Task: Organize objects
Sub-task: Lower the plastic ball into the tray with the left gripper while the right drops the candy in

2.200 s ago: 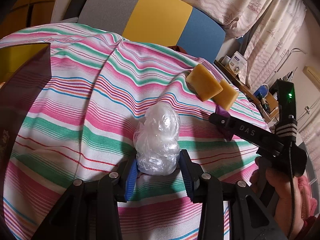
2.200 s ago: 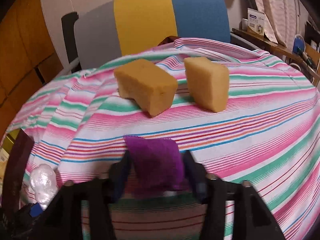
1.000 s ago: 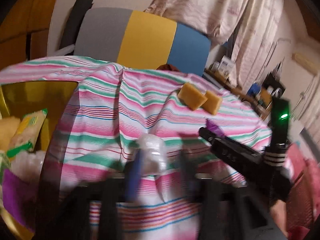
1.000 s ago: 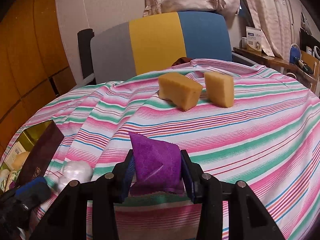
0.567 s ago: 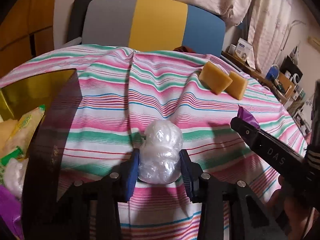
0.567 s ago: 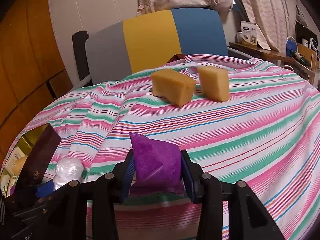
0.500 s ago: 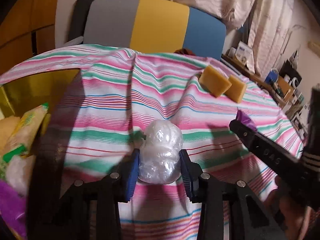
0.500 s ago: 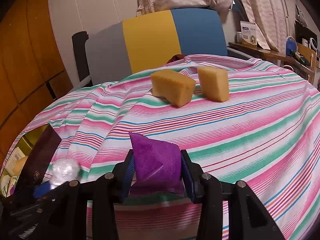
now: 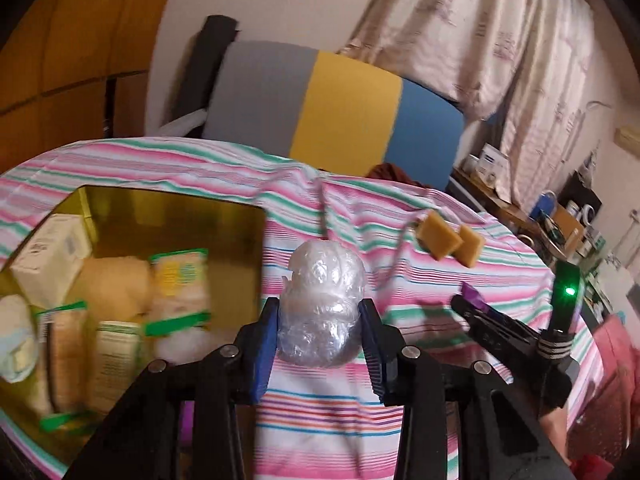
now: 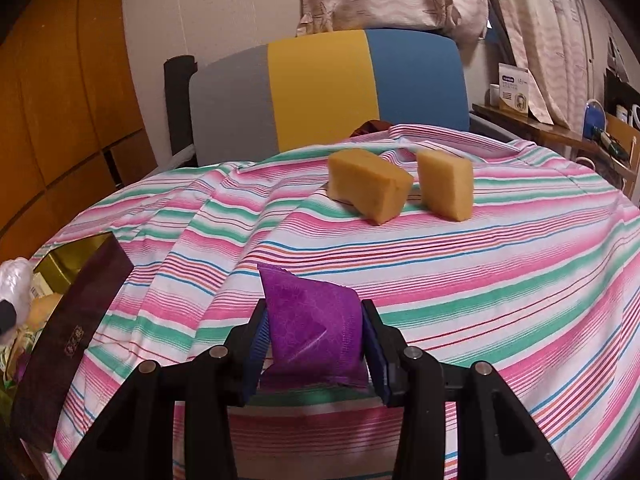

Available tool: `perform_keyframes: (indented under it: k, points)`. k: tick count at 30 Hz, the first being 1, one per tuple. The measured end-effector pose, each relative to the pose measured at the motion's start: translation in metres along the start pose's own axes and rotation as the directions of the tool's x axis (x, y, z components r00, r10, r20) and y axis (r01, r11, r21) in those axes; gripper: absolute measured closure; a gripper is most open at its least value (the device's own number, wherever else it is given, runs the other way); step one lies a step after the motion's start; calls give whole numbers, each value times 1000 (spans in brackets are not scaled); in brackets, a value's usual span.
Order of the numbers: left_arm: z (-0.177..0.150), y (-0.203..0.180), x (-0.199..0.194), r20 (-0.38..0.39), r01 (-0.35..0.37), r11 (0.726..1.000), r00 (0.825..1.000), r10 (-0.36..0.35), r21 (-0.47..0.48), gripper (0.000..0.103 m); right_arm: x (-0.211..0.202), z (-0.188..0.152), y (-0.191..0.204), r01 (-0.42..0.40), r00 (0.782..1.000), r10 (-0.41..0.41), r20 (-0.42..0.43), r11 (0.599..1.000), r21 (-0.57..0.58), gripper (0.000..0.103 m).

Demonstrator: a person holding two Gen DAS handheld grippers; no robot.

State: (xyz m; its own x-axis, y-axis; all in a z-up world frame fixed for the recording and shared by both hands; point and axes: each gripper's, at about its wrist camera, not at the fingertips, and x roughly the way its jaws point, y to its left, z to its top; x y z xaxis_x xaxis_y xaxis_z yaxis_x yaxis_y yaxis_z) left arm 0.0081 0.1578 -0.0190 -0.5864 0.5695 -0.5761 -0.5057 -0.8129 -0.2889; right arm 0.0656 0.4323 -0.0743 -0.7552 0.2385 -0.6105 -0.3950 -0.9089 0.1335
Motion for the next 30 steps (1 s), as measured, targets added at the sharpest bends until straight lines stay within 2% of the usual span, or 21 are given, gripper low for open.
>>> perform_keyframes:
  k: [8, 11, 15, 17, 22, 30]
  points:
    - [8, 75, -7, -21, -114, 986, 993, 113, -117, 63, -3, 0, 5, 1, 1000, -1, -2, 1000, -13, 59]
    - [11, 96, -9, -26, -135, 978, 991, 132, -159, 63, -7, 2, 8, 4, 1000, -4, -2, 1000, -15, 59]
    - [12, 124, -10, -40, -175, 968, 984, 171, -182, 63, -19, 2, 17, -58, 998, 58, 9, 997, 50, 59]
    - [11, 134, -8, -59, -193, 961, 981, 185, -199, 58, -24, 2, 28, -103, 995, 102, 12, 992, 71, 59]
    - [3, 148, -16, -65, -209, 950, 978, 200, -233, 31, -39, 6, 72, -233, 972, 232, 22, 972, 41, 59]
    - [-11, 158, -43, -15, -245, 926, 968, 251, -289, 6, -54, 7, 147, -388, 921, 389, -12, 918, -77, 59]
